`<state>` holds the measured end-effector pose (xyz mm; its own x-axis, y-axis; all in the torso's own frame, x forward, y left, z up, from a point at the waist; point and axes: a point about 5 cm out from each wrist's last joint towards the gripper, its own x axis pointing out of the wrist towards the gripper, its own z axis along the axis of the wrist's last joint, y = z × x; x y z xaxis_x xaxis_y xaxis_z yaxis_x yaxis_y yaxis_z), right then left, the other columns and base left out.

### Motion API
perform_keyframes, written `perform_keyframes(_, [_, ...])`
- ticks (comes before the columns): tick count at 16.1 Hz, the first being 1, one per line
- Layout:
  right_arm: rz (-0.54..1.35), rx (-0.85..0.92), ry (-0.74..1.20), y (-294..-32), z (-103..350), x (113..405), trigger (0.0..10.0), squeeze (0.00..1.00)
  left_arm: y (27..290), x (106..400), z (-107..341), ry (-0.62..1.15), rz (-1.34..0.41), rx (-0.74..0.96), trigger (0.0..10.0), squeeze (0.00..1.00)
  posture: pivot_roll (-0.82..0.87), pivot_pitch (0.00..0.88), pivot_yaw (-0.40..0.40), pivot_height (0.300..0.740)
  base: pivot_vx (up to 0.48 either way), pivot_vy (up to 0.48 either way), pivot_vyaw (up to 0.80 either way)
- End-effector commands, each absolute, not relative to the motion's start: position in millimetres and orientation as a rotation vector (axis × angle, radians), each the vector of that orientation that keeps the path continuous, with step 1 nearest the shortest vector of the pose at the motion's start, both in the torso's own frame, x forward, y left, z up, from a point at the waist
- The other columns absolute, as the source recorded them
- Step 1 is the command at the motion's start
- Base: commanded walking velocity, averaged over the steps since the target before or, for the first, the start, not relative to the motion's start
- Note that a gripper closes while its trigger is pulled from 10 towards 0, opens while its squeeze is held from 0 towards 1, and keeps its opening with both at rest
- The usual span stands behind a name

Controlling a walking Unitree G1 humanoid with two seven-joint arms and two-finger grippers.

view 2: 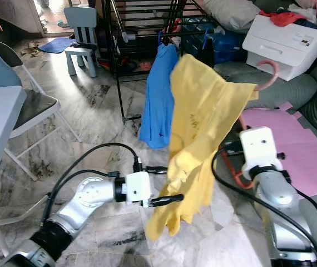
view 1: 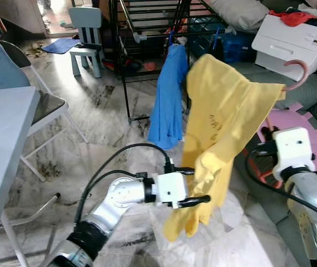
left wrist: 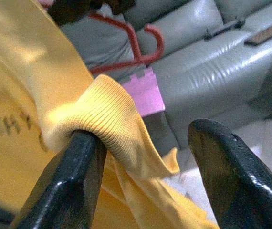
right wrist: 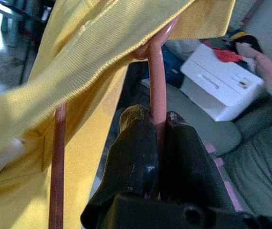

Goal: Hang hanger

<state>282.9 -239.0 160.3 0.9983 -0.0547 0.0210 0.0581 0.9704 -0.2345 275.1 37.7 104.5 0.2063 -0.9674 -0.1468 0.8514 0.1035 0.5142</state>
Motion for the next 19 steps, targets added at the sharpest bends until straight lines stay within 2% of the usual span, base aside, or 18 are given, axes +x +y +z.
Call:
perform_keyframes(1, [-0.109,-0.246,-0.106,-247,177,287,10.0,0.0,39,278,100,-0.222,-1.353,0.66,10.0,1.0,-0.02,0.0,-0.033,0.74,0.0,0.0,0.0])
perform_keyframes(6, [-0.109,-0.202,-0.228,-235,198,300,10.0,0.0,42,299,95,-0.165,-1.156,0.853,10.0,1.0,-0.02,0.0,-0.031,0.74,0.0,0.0,0.0])
perform_keyframes(9, [-0.035,-0.24,-0.223,-231,191,295,10.0,0.0,44,309,101,-0.156,-1.018,0.772,10.0,1.0,-0.01,0.0,-0.036,0.74,0.0,0.0,0.0])
perform_keyframes(10, [0.022,-0.277,-0.194,-235,182,283,10.0,0.0,50,318,115,-0.206,-0.914,0.706,10.0,1.0,-0.01,0.0,-0.04,0.74,0.0,0.0,0.0])
perform_keyframes(12, [0.116,-0.301,-0.125,-240,171,265,10.0,0.0,56,325,126,-0.265,-0.864,0.711,10.0,1.0,-0.01,0.0,-0.043,0.74,0.0,0.0,0.0])
perform_keyframes(16, [0.372,-0.378,0.05,-253,147,218,10.0,0.0,59,323,130,-0.323,-0.914,0.824,10.0,1.0,-0.02,0.0,-0.037,0.74,0.0,0.0,0.0])
perform_keyframes(19, [0.512,-0.386,0.129,-252,143,200,10.0,0.0,57,323,131,-0.347,-0.954,0.885,10.0,1.0,-0.02,0.0,-0.031,0.74,0.0,0.0,0.0])
